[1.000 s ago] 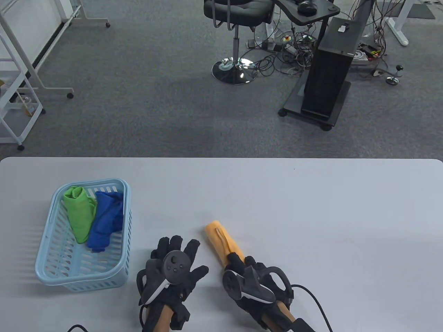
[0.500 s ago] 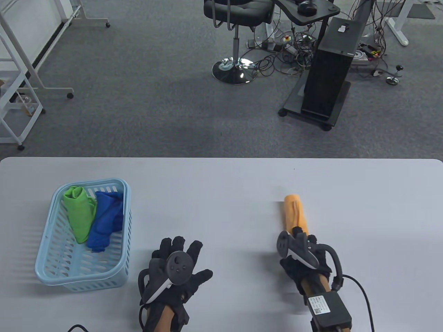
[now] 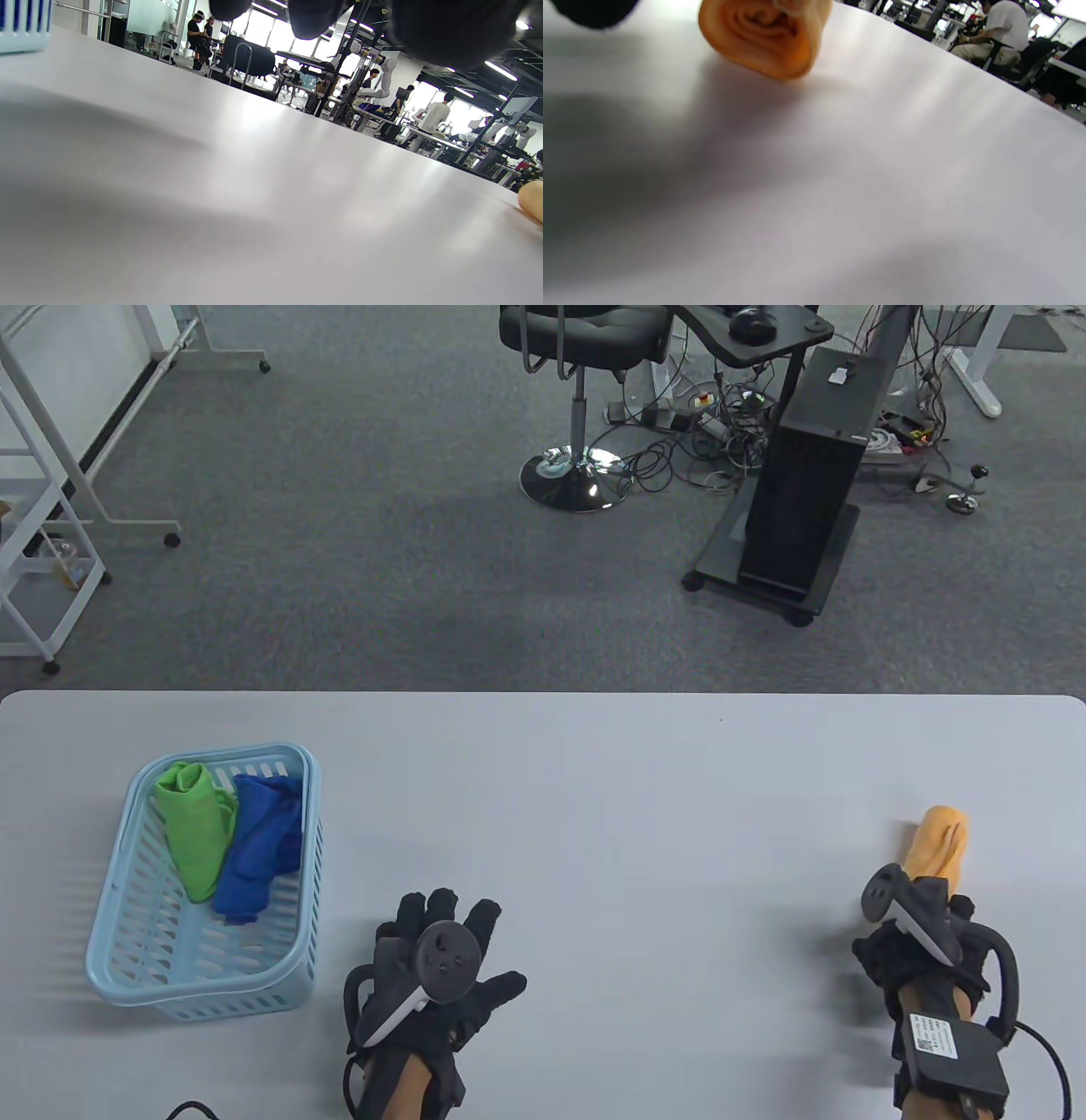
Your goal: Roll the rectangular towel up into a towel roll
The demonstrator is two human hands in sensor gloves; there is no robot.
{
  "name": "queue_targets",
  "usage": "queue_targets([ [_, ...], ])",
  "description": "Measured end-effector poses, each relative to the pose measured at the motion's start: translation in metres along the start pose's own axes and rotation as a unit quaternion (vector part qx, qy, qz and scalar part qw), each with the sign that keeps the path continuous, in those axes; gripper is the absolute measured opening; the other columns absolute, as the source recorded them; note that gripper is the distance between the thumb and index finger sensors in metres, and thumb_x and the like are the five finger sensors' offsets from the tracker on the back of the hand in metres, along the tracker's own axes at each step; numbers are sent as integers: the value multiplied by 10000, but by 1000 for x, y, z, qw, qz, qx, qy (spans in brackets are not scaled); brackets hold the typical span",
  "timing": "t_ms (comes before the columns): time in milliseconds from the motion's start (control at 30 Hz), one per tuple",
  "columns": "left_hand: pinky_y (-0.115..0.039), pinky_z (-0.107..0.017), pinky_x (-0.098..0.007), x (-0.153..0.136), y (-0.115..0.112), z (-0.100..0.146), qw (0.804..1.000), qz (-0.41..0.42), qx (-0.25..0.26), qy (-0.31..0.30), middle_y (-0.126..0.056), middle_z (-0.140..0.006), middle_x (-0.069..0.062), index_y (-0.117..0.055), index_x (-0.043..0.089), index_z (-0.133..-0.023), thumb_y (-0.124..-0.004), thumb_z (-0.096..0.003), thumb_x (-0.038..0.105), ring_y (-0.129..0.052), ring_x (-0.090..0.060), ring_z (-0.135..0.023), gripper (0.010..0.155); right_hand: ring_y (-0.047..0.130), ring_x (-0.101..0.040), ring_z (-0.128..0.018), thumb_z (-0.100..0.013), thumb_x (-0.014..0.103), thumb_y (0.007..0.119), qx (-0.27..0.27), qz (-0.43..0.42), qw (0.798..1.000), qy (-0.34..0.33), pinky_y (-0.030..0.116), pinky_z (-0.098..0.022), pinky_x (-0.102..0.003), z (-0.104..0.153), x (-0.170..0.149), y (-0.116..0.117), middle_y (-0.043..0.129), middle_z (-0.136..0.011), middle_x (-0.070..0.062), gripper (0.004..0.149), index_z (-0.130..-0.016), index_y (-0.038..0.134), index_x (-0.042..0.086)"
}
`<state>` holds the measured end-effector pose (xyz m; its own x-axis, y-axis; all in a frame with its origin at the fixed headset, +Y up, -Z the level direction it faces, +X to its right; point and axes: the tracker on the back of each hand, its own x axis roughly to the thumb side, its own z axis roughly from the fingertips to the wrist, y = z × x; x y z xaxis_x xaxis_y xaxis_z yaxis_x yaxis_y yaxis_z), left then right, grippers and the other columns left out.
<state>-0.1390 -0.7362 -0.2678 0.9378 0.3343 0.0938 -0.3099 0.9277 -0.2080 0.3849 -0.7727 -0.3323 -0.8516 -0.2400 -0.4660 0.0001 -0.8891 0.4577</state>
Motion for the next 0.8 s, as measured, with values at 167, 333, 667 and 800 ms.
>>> queue_targets([
  [167, -248, -685, -738, -1, -3, -2, 1000, -5, -13, 6, -294, -1189, -196, -461, 362, -1120, -715, -331, 684, -194, -510, -1066, 889, 55, -328, -996, -304, 567, 649, 6, -10, 1000, 15, 254, -744, -613, -11, -12, 0, -5, -1034, 28, 866, -1014, 228, 304],
  [333, -240, -684, -738, -2, -4, -1, 1000, -3, -20, 12, -276, -1187, -199, -455, 357, -1120, -714, -331, 684, -184, -510, -1063, 893, 10, -326, -986, -307, 567, 651, 23, -35, 999, 25, 219, -745, -613, -19, -19, -2, -37, -1025, 18, 878, -1023, 232, 279],
  [667, -233, -680, -737, -1, -6, -2, 999, -9, -33, 14, -243, -1181, -206, -452, 323, -1130, -713, -336, 677, -164, -512, -1055, 907, -5, -323, -974, -301, 576, 644, 4, -24, 999, 42, 215, -740, -609, -27, -35, 7, -68, -1006, -3, 894, -1022, 236, 241],
  [800, -231, -680, -736, -1, -6, -2, 999, -5, -35, 16, -238, -1180, -208, -452, 322, -1129, -714, -336, 675, -161, -513, -1054, 906, -21, -325, -964, -295, 582, 642, -12, -18, 999, 44, 185, -730, -617, -23, -38, 5, -80, -998, -11, 890, -1019, 228, 274],
])
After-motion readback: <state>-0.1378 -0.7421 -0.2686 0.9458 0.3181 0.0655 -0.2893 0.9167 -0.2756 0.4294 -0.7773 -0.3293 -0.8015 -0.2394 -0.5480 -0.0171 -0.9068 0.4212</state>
